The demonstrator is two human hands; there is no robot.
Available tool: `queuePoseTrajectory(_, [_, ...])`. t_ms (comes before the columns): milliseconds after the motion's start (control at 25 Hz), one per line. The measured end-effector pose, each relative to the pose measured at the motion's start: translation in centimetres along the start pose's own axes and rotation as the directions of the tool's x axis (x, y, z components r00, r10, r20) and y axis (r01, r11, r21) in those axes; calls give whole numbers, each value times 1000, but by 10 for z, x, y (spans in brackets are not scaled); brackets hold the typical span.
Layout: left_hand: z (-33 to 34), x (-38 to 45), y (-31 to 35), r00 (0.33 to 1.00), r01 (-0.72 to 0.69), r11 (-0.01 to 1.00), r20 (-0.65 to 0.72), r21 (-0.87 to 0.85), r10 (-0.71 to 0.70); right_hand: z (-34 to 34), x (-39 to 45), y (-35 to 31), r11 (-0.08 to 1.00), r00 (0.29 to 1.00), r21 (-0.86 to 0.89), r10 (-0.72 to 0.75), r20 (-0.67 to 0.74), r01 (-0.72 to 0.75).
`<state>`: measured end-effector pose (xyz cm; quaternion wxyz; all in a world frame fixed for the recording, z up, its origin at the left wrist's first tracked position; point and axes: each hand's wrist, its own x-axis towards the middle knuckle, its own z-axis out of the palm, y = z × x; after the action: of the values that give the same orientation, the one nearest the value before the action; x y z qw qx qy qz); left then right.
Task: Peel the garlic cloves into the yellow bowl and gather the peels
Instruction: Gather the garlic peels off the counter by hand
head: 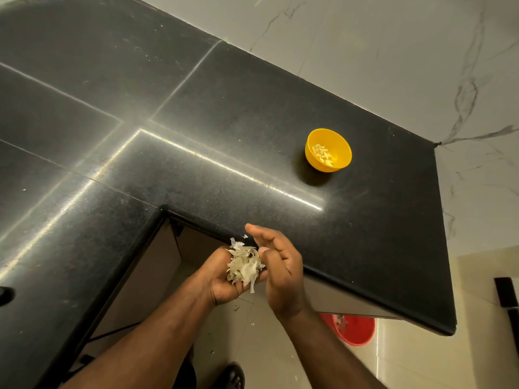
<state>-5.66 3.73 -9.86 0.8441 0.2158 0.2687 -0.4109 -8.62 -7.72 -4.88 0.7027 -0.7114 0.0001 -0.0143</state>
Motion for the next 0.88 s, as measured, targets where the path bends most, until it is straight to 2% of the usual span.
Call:
queuePoseTrajectory(80, [-5,5,3,999,-21,1000,-41,16,22,-5,15,-3,1000,999,16,-12,-43,12])
queuePoseTrajectory(200, [-2,2,3,999,-9,1000,-42,10,9,-8,35,-4,998,997,-68,8,-74,-13])
queuePoseTrajectory(320, [3,-6,4,999,-12,1000,46,14,11,5,18,-4,995,1000,-94,-19,15,20])
queuePoseTrajectory(440, [1,-4,8,999,-31,999,12,6,31,8,25,-6,996,998,-69,-52,30,54])
queuePoseTrajectory(600, [-2,-6,9,999,-23,999,-31,24,24,12,23,-6,988,991,-142,-48,127,66])
queuePoseTrajectory(720, [-13,0,11,998,-24,1000,-56,-2,24,10,16,-9,999,994,-36,-29,106,33])
queuePoseTrajectory(880, [-16,0,11,999,-2,1000,-39,-8,2,11,27,-10,998,996,-59,-20,87,25])
